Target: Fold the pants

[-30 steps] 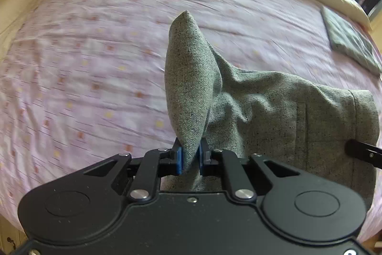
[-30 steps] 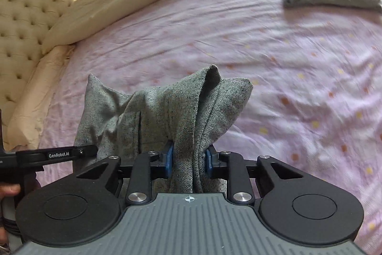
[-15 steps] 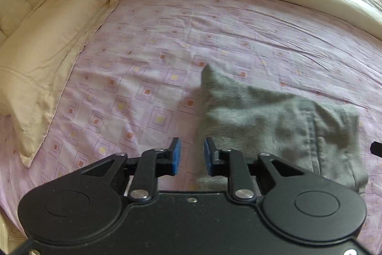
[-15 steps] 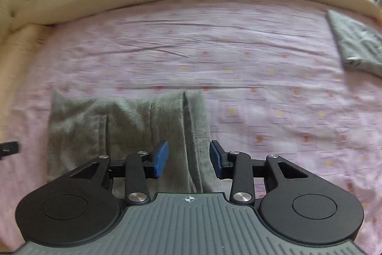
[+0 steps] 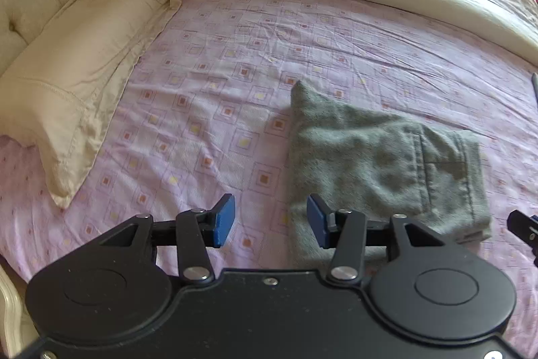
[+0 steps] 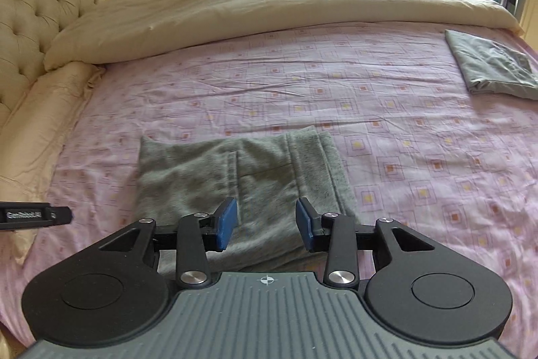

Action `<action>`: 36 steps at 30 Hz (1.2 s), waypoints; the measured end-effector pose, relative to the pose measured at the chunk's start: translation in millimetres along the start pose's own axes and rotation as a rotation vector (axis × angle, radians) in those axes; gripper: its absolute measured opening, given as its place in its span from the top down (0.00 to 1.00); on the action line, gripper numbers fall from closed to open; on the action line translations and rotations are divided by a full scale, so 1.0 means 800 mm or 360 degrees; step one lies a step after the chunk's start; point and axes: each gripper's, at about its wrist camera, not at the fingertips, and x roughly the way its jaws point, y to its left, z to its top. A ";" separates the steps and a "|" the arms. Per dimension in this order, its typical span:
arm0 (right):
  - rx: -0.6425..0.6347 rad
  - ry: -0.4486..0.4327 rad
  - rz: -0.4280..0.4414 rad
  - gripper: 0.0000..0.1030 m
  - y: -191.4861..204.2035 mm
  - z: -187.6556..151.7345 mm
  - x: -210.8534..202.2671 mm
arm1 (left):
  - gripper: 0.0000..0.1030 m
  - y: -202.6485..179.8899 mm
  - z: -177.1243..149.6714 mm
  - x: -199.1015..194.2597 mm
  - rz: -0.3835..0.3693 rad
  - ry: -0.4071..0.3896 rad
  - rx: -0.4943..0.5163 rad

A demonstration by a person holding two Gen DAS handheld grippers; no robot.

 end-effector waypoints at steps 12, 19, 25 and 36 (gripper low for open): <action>-0.0165 -0.0024 0.0057 0.64 -0.003 0.004 -0.056 | 0.41 -0.050 -0.033 -0.055 -0.0018 -0.0010 -0.0040; -0.0242 -0.0026 0.0113 0.64 -0.019 0.007 -0.063 | 0.41 -0.079 -0.049 -0.068 -0.0001 -0.0012 -0.0036; -0.0284 -0.0053 0.0130 0.64 -0.031 0.011 -0.067 | 0.41 -0.098 -0.049 -0.077 0.0017 -0.0042 -0.0036; -0.0319 -0.0055 0.0157 0.64 -0.035 0.017 -0.068 | 0.41 -0.111 -0.050 -0.077 0.0006 -0.0012 -0.0036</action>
